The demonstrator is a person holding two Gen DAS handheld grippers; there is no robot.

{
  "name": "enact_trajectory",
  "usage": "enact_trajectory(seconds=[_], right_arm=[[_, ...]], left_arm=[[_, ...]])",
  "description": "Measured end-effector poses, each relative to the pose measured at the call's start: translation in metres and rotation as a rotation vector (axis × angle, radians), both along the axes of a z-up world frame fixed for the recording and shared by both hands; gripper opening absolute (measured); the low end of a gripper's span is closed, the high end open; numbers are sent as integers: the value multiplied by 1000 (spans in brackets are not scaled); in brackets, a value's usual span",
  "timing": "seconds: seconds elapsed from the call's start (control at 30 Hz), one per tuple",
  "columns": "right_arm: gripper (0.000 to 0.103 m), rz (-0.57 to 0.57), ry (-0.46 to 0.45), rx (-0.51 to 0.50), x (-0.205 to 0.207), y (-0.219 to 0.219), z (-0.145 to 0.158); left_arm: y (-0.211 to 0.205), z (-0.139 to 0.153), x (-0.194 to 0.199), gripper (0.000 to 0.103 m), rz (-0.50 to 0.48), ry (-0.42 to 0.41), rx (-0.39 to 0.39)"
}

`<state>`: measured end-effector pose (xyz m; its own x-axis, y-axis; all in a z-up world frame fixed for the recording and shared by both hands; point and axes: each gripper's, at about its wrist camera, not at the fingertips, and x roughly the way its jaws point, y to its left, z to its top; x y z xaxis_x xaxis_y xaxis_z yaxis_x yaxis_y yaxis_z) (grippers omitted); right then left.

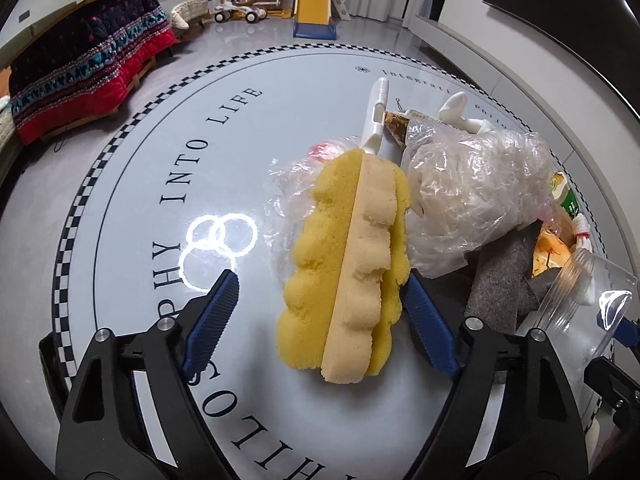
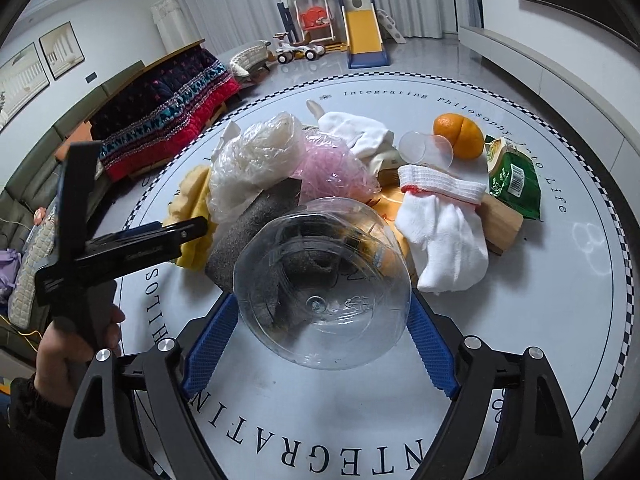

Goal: Collect trash
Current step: 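Grasp the yellow sponge brush with the left tool and lift it, then carry the jar with the right tool while the left tool carries the sponge into the bin, releasing both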

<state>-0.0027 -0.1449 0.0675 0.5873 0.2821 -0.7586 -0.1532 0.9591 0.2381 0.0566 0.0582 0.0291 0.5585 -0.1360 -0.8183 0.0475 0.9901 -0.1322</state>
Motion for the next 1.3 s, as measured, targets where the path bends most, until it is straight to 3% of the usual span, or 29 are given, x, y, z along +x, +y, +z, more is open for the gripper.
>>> enact_trajectory(seconds=[0.1, 0.3, 0.4, 0.77, 1.0, 1.3], right_arm=[[84, 3, -11, 2, -2, 0, 2], [84, 18, -28, 14, -8, 3, 7], [84, 22, -37, 22, -11, 4, 11], [84, 86, -88, 39, -30, 32, 39], [84, 195, -102, 48, -46, 82, 50], [84, 382, -83, 52, -68, 172, 47]], left_arm=[[-3, -2, -3, 58, -9, -3, -16], [-1, 6, -16, 49, 2, -26, -60], [6, 18, -31, 49, 6, -54, -95], [53, 59, -89, 49, 69, -149, -109], [92, 67, -129, 49, 153, -181, -89], [157, 54, -183, 49, 319, -167, -60]])
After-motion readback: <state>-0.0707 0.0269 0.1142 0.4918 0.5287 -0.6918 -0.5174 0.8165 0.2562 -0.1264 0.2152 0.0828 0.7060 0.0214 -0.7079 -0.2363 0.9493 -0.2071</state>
